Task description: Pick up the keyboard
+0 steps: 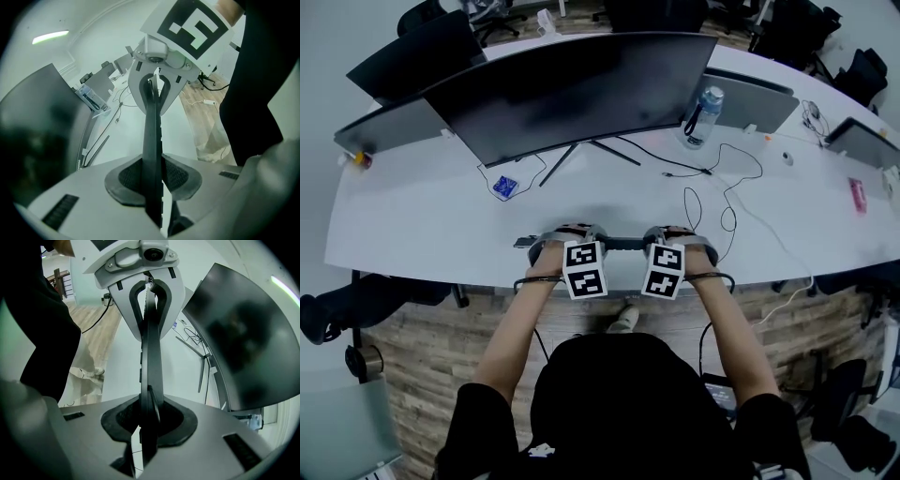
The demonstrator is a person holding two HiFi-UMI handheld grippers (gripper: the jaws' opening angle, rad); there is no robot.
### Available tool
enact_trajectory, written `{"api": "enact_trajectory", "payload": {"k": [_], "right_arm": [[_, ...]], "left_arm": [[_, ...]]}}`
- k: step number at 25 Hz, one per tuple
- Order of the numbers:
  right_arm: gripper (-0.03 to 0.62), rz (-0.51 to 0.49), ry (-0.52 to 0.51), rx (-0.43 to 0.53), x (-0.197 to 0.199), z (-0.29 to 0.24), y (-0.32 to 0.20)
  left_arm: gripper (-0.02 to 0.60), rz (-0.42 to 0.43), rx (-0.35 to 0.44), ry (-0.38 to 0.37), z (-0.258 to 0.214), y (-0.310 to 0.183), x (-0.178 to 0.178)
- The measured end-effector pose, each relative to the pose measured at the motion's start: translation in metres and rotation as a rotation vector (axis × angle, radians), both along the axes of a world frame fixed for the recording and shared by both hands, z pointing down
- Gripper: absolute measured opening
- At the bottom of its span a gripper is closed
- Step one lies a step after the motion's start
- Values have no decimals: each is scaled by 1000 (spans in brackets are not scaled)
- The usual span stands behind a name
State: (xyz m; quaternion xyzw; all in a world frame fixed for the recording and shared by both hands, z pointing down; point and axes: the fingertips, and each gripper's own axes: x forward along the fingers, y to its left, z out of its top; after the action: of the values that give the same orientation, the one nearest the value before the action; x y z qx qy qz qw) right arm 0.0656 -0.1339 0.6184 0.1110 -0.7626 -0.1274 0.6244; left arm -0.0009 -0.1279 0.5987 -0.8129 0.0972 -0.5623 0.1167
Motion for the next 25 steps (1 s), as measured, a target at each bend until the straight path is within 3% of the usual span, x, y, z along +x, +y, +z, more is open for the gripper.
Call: {"api": "enact_trajectory", "payload": {"k": [25], "right_arm": [[77, 46, 45, 63, -79, -32, 64]], "left_arm": [[92, 51, 51, 18, -27, 62, -80]]}}
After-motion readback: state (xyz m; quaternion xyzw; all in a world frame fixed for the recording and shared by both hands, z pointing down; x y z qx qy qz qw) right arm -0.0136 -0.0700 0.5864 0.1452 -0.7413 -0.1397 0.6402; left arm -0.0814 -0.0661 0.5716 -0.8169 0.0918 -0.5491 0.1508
